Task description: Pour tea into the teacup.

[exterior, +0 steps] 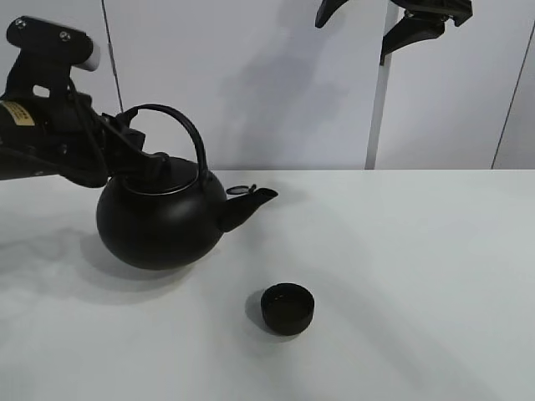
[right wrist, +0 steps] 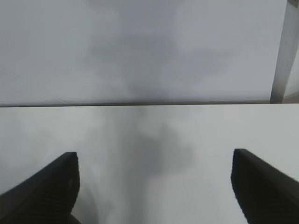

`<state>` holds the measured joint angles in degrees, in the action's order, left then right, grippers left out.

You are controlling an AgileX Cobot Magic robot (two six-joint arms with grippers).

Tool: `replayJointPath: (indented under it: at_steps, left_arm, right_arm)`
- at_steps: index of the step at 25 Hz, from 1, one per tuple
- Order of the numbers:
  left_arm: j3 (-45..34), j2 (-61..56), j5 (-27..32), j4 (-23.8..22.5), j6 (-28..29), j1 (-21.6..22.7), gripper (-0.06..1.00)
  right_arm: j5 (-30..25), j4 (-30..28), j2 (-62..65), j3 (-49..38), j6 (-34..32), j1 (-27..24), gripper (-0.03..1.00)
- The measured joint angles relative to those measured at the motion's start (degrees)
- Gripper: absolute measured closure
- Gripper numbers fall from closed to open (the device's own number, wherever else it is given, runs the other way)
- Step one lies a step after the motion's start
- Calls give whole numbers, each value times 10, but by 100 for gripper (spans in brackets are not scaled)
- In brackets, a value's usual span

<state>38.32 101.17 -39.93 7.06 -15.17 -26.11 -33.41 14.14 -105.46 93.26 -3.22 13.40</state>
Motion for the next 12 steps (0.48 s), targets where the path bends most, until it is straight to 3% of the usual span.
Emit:
replayJointPath:
  at_steps: [12]
  left_arm:
    - [-84,0,-92,27,-1,0,85]
  right_arm:
    - [0,0,0,0,0,0,36]
